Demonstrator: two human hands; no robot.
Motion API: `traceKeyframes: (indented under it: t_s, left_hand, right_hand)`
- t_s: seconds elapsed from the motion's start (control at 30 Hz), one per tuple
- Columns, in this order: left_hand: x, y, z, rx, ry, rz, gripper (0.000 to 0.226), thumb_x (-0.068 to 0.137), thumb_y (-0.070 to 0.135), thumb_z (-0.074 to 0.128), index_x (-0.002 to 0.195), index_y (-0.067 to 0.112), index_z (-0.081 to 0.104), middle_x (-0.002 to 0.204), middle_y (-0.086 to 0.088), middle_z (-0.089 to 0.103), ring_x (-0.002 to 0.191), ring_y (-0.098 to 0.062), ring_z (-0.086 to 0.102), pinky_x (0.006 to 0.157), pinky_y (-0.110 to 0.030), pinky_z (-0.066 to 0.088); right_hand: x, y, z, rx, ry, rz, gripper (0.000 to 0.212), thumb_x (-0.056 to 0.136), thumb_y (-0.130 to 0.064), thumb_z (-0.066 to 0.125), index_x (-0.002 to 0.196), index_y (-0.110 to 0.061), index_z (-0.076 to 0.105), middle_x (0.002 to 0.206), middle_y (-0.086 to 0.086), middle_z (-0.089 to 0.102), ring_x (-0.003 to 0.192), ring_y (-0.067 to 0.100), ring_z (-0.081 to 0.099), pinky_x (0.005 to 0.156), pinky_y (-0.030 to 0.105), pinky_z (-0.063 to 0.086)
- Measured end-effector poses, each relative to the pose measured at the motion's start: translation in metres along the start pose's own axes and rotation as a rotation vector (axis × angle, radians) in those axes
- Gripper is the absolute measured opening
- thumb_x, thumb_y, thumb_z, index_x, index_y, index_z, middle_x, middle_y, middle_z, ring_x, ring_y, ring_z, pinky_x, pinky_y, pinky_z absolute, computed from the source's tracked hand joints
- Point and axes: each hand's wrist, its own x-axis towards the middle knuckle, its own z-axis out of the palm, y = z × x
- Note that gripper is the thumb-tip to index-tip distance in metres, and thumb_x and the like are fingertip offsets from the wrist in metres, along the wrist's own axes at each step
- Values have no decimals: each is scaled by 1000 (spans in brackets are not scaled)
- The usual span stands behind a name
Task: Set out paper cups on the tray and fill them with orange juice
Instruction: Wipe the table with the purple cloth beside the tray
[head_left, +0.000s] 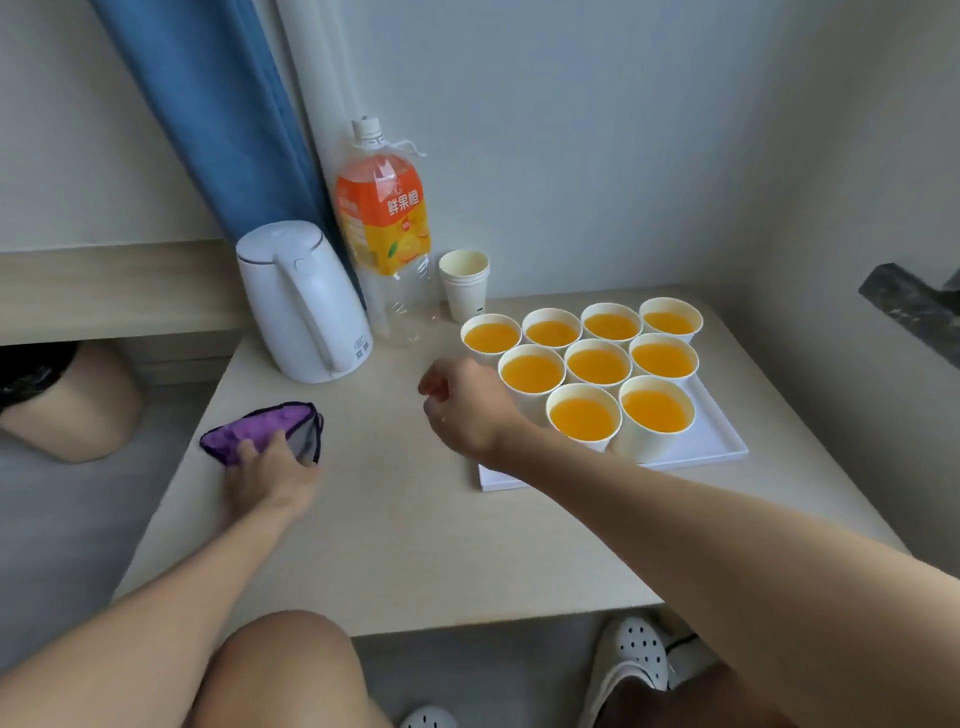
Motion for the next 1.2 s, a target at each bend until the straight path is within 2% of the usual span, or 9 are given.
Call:
traceKeyframes:
  t_s: [0.17, 0.23, 0.3, 0.43, 0.57, 0.73, 0.87, 1.0, 1.2]
  left_hand:
    - [7, 8, 0, -396, -146, 299, 60, 93, -5, 56, 151, 11, 47, 143, -11, 50, 107, -29, 58, 95, -30, 44]
    - [11, 8, -3, -535, -75, 292, 61, 92, -13, 49, 148, 11, 50, 133, -13, 54, 92, -26, 57, 88, -29, 44]
    - [18, 2, -3, -493, 26, 239, 60, 90, -11, 49, 145, 10, 50, 132, -21, 51, 97, -31, 57, 94, -33, 44]
    - [29, -14, 4, 13, -107, 230, 65, 97, 23, 60, 155, 13, 32, 155, -14, 37, 144, -34, 37, 113, -43, 32]
    - [30, 1, 5, 133, -194, 268, 88, 85, 65, 64, 150, 18, 28, 151, -16, 37, 145, -36, 31, 113, -48, 29]
    - [33, 15, 4, 268, -319, 270, 92, 73, 82, 64, 139, 27, 33, 146, -18, 27, 141, -41, 24, 110, -53, 31]
    - [37, 20, 4, 294, -364, 295, 86, 76, 77, 65, 138, 27, 34, 153, -10, 21, 141, -45, 23, 108, -58, 35]
    - [34, 25, 7, 290, -349, 268, 82, 80, 72, 67, 139, 25, 33, 153, -8, 21, 140, -44, 23, 105, -57, 36]
    - [32, 29, 4, 299, -318, 333, 82, 84, 65, 70, 141, 18, 34, 148, -7, 25, 142, -30, 24, 109, -55, 35]
  right_hand:
    - [15, -3, 53, -127, -85, -17, 28, 87, -11, 49, 112, -7, 63, 114, 15, 58, 106, 35, 54, 91, 38, 46]
    - [21, 0, 74, -261, -95, -69, 32, 90, -17, 50, 121, -9, 56, 122, 15, 52, 114, 36, 46, 96, 40, 41]
    - [29, 1, 92, -387, -133, -152, 46, 94, -28, 49, 138, -16, 45, 139, 10, 43, 128, 32, 36, 103, 41, 33]
    - [54, 13, 124, -574, -222, -229, 56, 100, -43, 37, 152, -27, 25, 158, 5, 23, 146, 25, 16, 117, 43, 16]
    - [73, 37, 131, -700, -331, -202, 60, 104, -37, 29, 158, -30, 4, 165, 3, 4, 151, 21, 5, 120, 48, 7]
    - [95, 50, 108, -835, -146, 41, 54, 90, -32, 46, 138, -13, 34, 146, 20, 34, 136, 36, 29, 118, 47, 15]
    - [119, 38, 101, -467, -163, 205, 68, 87, -42, 51, 141, -11, 25, 143, 20, 30, 138, 39, 26, 116, 48, 20]
    - [119, 57, 111, -548, -178, 152, 66, 99, -43, 31, 156, -18, 8, 162, 18, 10, 149, 36, 9, 121, 47, 8]
    - [92, 66, 123, -632, -240, -197, 53, 97, -44, 40, 144, -19, 37, 162, 11, 16, 150, 32, 10, 120, 45, 8]
